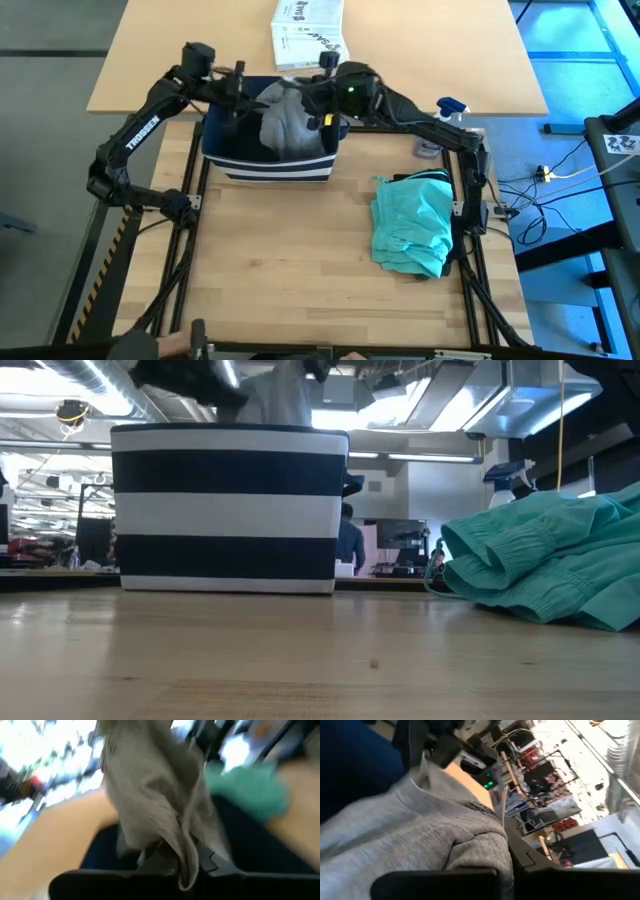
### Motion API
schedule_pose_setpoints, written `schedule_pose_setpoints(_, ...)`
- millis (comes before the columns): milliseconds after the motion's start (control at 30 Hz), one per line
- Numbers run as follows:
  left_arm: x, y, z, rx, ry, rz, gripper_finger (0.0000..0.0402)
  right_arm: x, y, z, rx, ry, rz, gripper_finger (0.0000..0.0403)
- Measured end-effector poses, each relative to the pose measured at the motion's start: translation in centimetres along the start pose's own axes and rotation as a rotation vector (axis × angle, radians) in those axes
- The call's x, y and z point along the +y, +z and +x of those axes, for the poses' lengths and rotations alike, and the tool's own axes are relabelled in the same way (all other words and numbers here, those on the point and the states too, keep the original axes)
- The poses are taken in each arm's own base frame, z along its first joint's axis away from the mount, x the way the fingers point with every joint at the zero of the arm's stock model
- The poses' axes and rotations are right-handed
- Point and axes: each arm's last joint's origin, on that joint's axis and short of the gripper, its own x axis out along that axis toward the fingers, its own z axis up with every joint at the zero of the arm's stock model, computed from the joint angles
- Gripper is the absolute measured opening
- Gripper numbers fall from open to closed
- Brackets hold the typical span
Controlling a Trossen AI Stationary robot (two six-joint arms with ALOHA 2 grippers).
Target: Fold Laundry from Bin
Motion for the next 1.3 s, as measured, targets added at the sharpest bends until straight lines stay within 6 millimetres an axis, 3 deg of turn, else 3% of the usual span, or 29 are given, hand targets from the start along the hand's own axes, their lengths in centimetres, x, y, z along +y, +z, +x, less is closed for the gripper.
schedule_pose_setpoints(133, -1.4, -0.7, 0.2, 0.272, 0.095, -0.058, 0.0001, 1.9, -0.8, 1.8, 0.028, 0.068, -0.015, 0.0001)
schedule_pose_setpoints(367, -2.9, -1.1, 1.2, 0.454, 0.101, -0.174, 0.0, 4.5, -2.8, 4.3, 0.131, 0.159, -0.035, 0.0001)
schedule_pose_setpoints(600, -2.5, -1.8, 1.8, 0.586, 0.201, -0.199, 0.0, 4.4, -5.7, 5.3, 0.28, 0.177, -0.051, 0.0001)
schedule_pose_setpoints(800, -1.2, -4.7, 3.9, 0.711, 0.193, -0.27, 0.001, 4.9, -8.3, 6.0, 0.362, 0.28, -0.016, 0.0011)
schedule_pose_setpoints(1033, 0.0, -7.6, 5.6, 0.877, 0.229, -0.289, 0.0078, 5.7, -9.5, 6.6, 0.43, 0.325, 0.004, 0.008)
schedule_pose_setpoints(1300, 1.3, -6.8, 5.0, 0.928, 0.444, -0.192, 0.0154, 5.0, -9.3, 6.3, 0.469, 0.239, -0.042, 0.0193)
